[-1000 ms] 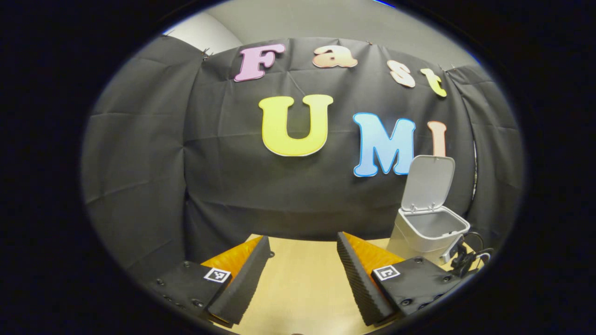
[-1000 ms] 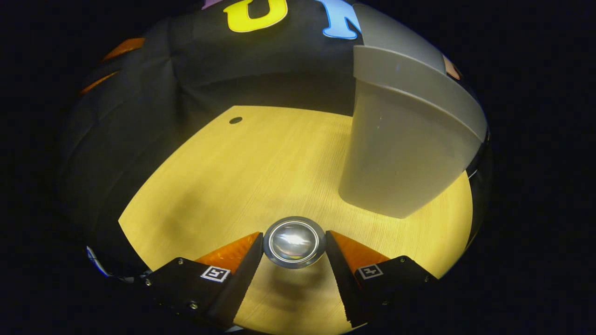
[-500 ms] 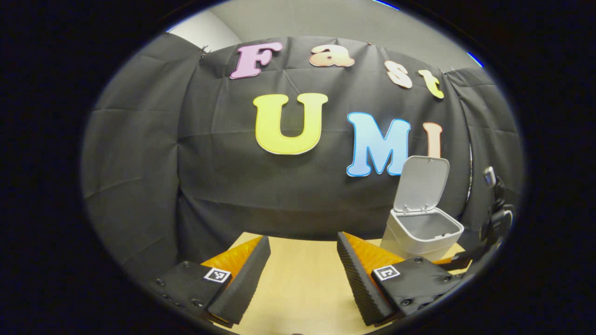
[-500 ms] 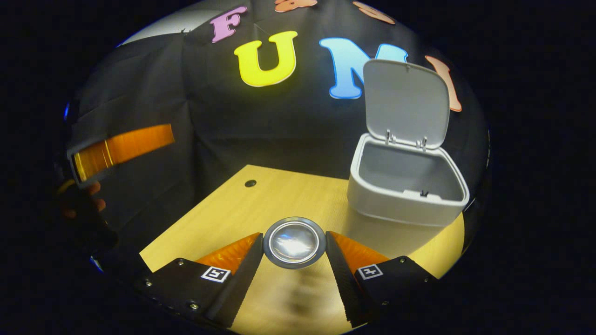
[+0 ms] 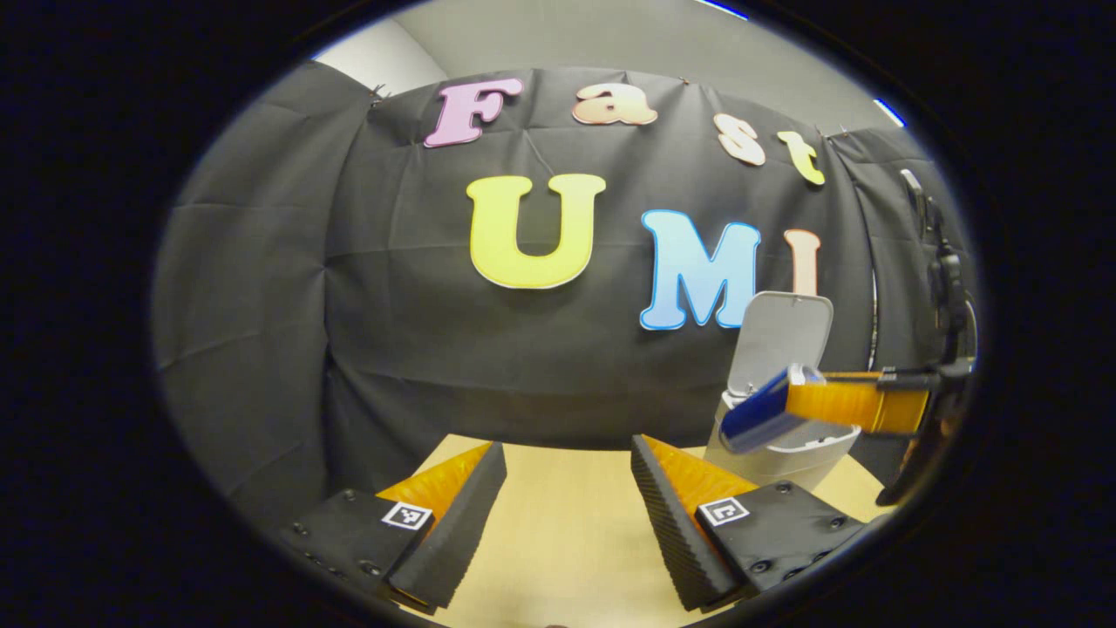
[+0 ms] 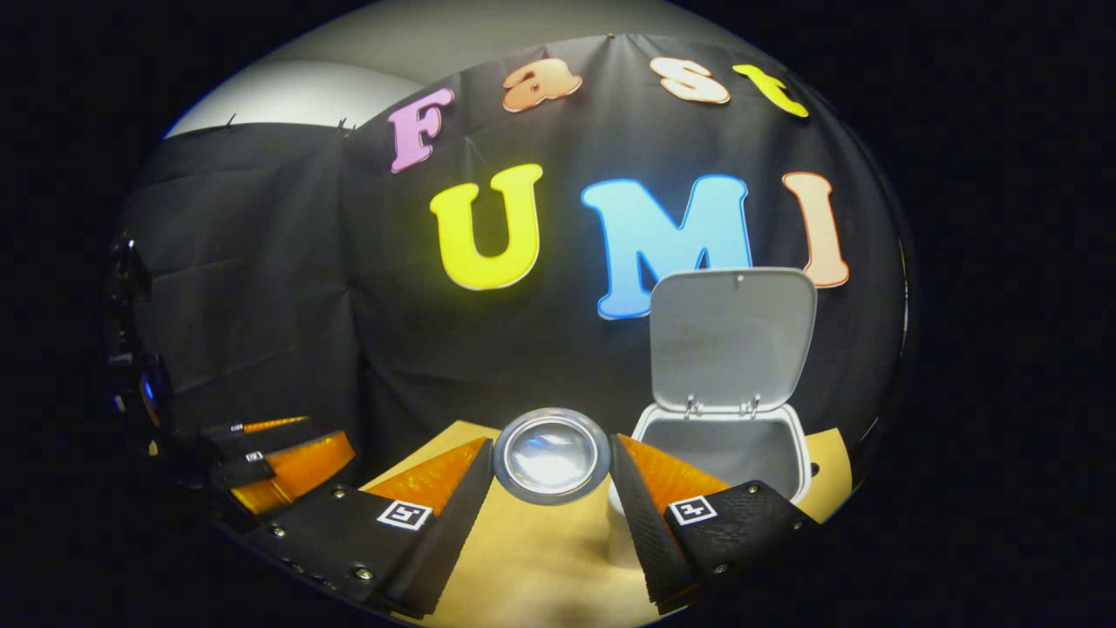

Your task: Press the lid of the desktop garbage bin to open it, pick up the crumpled paper on the desktop and throw it into the bin, then pick up the pop can on the desktop and drop it into the bin, and finally close the garbage bin lid.

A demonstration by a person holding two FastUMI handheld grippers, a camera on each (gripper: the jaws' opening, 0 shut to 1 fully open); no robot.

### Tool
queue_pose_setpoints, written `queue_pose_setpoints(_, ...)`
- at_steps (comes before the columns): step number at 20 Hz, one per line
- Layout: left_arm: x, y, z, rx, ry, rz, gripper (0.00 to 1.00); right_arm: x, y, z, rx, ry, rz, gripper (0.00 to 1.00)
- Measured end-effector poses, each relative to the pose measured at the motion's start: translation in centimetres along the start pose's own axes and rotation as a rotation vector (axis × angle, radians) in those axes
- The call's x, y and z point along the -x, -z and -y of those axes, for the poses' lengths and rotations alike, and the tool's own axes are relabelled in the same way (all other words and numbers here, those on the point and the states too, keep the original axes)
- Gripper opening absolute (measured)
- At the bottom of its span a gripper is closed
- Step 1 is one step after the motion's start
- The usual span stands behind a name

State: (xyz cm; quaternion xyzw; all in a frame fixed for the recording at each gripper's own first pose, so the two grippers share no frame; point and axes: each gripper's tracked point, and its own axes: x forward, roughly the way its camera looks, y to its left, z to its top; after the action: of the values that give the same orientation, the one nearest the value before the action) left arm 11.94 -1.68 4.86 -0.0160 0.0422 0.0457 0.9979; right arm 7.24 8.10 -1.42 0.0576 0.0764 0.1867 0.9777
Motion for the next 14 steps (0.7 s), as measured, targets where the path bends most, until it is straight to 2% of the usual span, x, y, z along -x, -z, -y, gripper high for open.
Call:
queue_pose_setpoints(2,-0.2,0.1,0.4,0.008,0.01,-0.005,1.0,0.0,-1.4,2.4,0.011,0.063,0.046,0.83)
queue_pose_setpoints(3,-0.1,0.1,0.6,0.01,0.013,-0.006,0.95,0.1,-1.6,3.6,0.021,0.095,0.055,0.83)
queue_pose_setpoints(5,-0.3,0.1,0.9,0.01,0.016,-0.006,0.95,0.3,-1.0,5.7,0.036,0.152,0.043,0.83)
queue_pose_setpoints(6,-0.2,0.0,0.9,0.008,0.017,-0.005,1.0,0.4,-0.8,6.6,0.042,0.176,0.041,0.83)
queue_pose_setpoints(9,-0.2,0.1,1.2,0.017,0.023,-0.005,1.0,0.5,1.2,9.4,0.047,0.243,-0.002,0.84)
queue_pose_setpoints(10,-0.2,0.2,1.3,0.023,0.025,-0.007,0.95,0.6,1.9,10.3,0.044,0.267,-0.024,0.84)
queue_pose_setpoints(13,-0.3,0.4,1.4,0.029,0.027,-0.01,0.95,0.8,3.8,12.4,0.012,0.316,-0.068,0.84)
queue_pose_setpoints(14,-0.4,0.4,1.4,0.026,0.028,-0.011,1.0,0.8,4.2,12.8,-0.009,0.323,-0.077,0.84)
